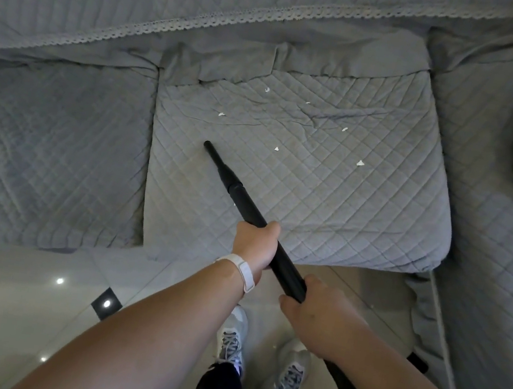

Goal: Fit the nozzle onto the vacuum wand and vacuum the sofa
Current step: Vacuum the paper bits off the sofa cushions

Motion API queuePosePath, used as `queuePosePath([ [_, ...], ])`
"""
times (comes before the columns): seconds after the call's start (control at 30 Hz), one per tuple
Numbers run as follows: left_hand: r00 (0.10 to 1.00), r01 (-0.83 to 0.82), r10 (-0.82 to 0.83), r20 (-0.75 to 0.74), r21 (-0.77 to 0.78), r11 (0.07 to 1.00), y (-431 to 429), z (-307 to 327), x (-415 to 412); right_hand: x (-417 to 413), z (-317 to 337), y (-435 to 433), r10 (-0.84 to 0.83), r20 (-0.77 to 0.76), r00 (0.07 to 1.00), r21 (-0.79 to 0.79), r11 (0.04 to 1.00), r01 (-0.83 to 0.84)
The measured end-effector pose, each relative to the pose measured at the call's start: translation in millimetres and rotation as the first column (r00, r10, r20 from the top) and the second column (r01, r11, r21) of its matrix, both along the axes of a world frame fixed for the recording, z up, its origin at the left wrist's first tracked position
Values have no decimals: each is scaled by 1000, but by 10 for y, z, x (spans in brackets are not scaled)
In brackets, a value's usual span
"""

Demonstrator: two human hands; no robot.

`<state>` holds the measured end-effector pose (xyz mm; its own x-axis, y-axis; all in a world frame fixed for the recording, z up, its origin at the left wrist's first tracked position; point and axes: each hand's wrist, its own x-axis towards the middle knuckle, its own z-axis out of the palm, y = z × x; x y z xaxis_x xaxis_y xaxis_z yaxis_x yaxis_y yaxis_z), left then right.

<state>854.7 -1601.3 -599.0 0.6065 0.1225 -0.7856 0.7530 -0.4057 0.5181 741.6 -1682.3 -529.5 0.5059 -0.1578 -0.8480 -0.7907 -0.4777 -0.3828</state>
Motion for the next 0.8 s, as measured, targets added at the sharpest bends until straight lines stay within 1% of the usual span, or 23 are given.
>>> queuePosePath([
  [0.27,998,45,-44,32,-14,999,-110,-55,239,177,-109,-53,-10,46,999,-24,1000,11],
  [0.4,998,55,-54,38,-19,998,-150,-59,335,270,-137,-67,-64,47,997,-12,998,65],
  [0.67,992,120,-119,49,-31,992,-142,-44,458,340,-119,-32,-111,60,992,-2,994,111],
  [0.8,990,138,-136,38,-40,990,-150,-22,522,386,-100,-16,-154,65,986,31,988,152],
])
